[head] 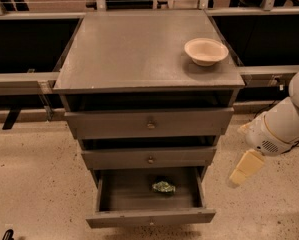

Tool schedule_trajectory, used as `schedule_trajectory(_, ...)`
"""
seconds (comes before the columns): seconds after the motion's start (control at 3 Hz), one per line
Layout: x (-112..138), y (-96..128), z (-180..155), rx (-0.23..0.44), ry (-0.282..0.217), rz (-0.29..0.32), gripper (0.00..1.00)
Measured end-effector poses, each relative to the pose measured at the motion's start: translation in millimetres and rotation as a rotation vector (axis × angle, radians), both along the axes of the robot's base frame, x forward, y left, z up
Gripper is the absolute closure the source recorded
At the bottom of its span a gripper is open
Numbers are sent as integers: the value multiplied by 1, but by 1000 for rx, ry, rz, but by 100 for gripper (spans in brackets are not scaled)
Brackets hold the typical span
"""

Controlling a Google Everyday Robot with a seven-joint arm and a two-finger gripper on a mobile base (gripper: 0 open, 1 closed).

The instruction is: Pick green can from bottom drawer and place on counter

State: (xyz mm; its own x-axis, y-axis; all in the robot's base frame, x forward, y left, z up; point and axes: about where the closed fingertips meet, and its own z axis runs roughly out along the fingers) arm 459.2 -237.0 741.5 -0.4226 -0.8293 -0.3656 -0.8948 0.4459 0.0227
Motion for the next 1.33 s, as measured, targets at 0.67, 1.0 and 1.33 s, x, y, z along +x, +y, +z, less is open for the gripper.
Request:
schedule_trajectory(0.67,6,2,-82,-125,-42,-28,0)
schedule_trajectory(1.0,-8,17,-157,-85,-57,-14,0)
schedule_trajectory(1.33,-13,7,-199,5,-83,-85,0)
